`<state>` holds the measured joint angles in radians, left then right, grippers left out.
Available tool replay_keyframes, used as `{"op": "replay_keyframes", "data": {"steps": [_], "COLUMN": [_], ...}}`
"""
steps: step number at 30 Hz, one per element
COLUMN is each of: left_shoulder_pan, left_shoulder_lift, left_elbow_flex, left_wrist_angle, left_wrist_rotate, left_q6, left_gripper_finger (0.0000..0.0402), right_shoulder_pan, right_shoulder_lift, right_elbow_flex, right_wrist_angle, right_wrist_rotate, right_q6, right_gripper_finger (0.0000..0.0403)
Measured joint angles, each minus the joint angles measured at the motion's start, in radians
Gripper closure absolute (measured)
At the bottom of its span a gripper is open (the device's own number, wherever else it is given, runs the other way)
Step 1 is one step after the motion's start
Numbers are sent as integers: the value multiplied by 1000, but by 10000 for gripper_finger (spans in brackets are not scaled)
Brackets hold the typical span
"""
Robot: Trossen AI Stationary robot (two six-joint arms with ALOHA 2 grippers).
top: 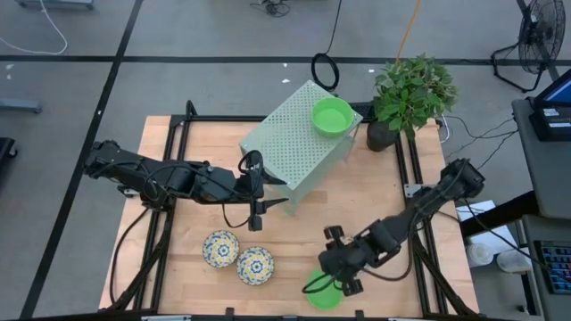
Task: Pick & Place Mini bowls
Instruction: Stack the green bowl on the green bowls on the shelf
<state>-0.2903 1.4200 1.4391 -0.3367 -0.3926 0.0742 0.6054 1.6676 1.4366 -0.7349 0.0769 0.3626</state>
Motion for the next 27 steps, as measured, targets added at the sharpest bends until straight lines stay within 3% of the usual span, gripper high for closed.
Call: {"op": "replay_keyframes", "data": {"steps": [10, 17, 27], "left_shoulder_pan": [0, 0, 0], "left_shoulder_lift": [0, 0, 0], "left_elbow_flex": [0, 0, 0], "left_wrist_angle": [0, 0, 0], "left_wrist_rotate": [0, 0, 0], "left_q6": [0, 0, 0], "left_gripper_finger": [211, 207, 205], "right_shoulder_pan": [21, 16, -43], "right_shoulder_lift": [19, 112, 130], "right_elbow_flex": [-126, -128, -128], "right_wrist_angle": [181, 192, 178], "right_wrist_rotate": [-3, -107, -105], "right_q6": [20, -15, -98], "right_gripper_finger": [248, 248, 248]}}
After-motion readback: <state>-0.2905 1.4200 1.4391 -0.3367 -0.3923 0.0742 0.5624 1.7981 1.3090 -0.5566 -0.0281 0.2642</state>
